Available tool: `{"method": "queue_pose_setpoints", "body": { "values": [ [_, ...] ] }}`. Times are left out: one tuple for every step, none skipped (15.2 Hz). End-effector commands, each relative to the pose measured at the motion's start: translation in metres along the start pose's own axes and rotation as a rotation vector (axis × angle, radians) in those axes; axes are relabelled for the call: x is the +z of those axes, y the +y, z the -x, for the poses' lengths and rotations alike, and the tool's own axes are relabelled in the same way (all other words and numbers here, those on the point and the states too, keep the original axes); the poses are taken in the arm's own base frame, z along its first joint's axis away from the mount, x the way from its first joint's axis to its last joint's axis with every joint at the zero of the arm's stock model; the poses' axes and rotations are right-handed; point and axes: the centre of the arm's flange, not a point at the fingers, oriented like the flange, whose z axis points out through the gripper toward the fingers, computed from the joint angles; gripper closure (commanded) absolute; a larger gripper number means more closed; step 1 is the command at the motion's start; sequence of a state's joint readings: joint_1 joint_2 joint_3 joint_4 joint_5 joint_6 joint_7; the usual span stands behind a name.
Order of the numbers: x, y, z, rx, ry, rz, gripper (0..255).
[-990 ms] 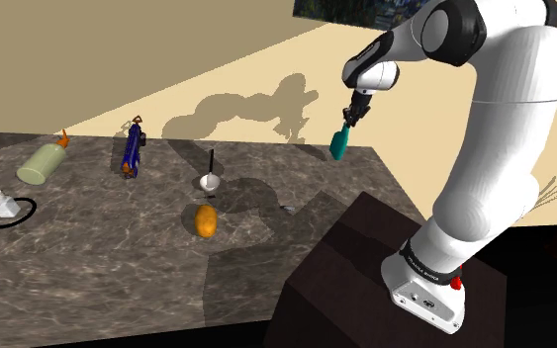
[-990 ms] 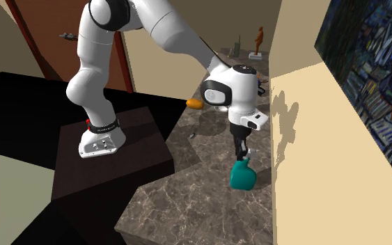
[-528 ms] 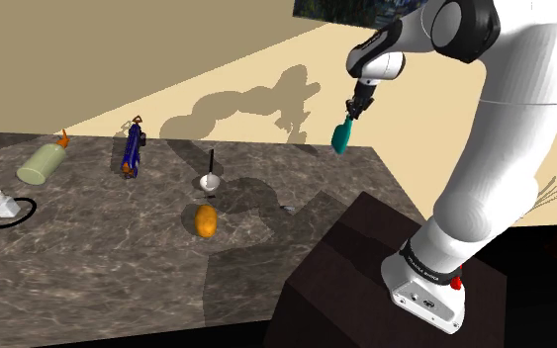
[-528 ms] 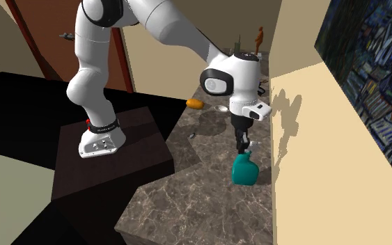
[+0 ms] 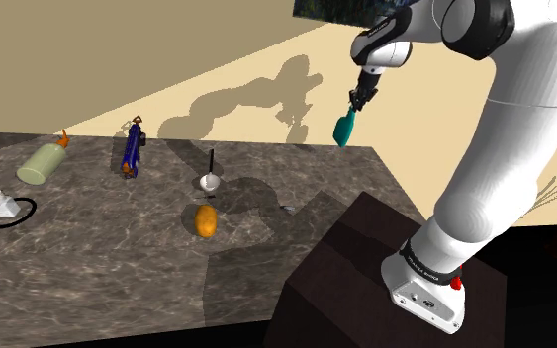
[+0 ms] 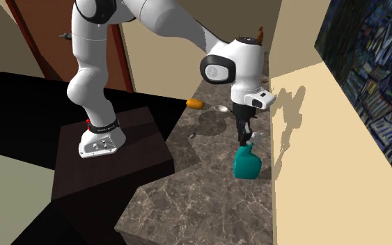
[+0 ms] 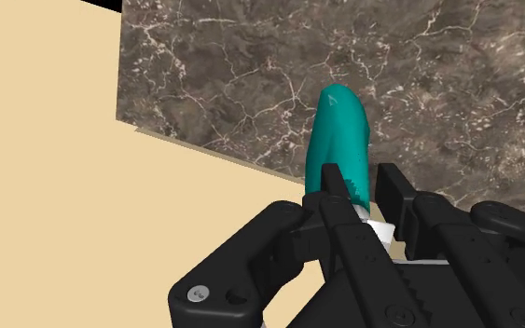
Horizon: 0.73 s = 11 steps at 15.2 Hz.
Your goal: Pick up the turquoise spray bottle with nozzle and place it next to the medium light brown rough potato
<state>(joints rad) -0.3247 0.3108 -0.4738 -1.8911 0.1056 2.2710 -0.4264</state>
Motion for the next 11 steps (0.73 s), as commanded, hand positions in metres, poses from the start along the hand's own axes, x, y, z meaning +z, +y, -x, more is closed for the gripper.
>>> {"method": "queue_pose_setpoints", "body": {
  "values": [
    [-0.011,0.002,-0.001,0.0,0.0,0.0,255],
    [-0.017,0.002,-0.001,0.0,0.0,0.0,255],
    [-0.022,0.003,-0.002,0.0,0.0,0.0,255],
    [-0.027,0.003,-0.002,0.0,0.0,0.0,255],
    [-0.032,0.003,-0.002,0.0,0.0,0.0,255],
    [-0.038,0.004,-0.003,0.0,0.0,0.0,255],
    [-0.043,0.004,-0.003,0.0,0.0,0.0,255],
    [-0.048,0.005,-0.004,0.0,0.0,0.0,255],
    [-0.053,0.005,-0.004,0.0,0.0,0.0,255],
    [-0.059,0.006,-0.004,0.0,0.0,0.0,255],
    [-0.064,0.006,-0.005,0.0,0.0,0.0,255]
  ]
}}
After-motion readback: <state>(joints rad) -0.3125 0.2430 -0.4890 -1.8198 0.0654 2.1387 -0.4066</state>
